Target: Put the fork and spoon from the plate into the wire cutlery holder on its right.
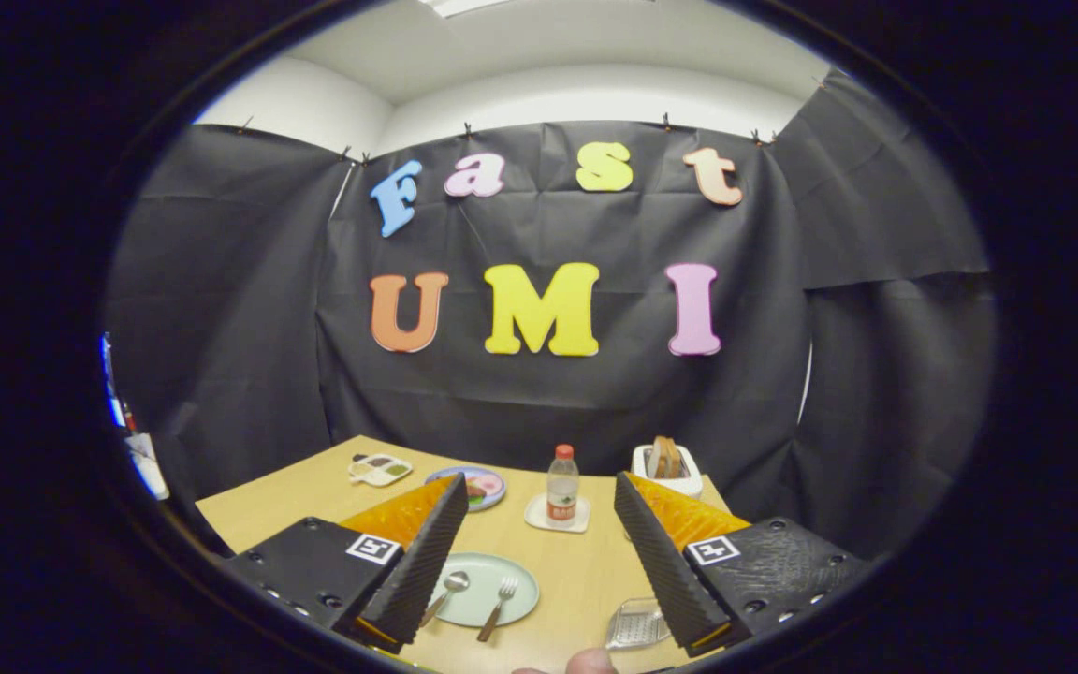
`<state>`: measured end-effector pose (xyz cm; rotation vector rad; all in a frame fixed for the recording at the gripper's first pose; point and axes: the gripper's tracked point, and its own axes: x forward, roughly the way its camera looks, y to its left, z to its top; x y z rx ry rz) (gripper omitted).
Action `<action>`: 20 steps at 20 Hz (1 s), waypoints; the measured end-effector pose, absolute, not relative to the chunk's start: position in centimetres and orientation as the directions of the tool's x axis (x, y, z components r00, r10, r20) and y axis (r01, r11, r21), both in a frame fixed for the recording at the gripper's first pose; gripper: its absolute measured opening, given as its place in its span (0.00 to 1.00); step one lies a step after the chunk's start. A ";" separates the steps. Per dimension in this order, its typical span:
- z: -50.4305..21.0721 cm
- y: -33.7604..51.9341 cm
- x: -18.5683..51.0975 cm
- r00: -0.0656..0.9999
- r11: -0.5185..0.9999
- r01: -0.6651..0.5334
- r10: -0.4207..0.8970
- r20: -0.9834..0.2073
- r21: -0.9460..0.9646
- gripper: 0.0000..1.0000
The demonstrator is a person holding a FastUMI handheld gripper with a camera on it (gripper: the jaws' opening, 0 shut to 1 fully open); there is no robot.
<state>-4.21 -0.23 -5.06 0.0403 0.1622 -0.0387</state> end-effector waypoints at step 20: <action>-32.9 5.9 4.7 0.651 0.996 0.060 -0.086 -0.754 -0.063 0.90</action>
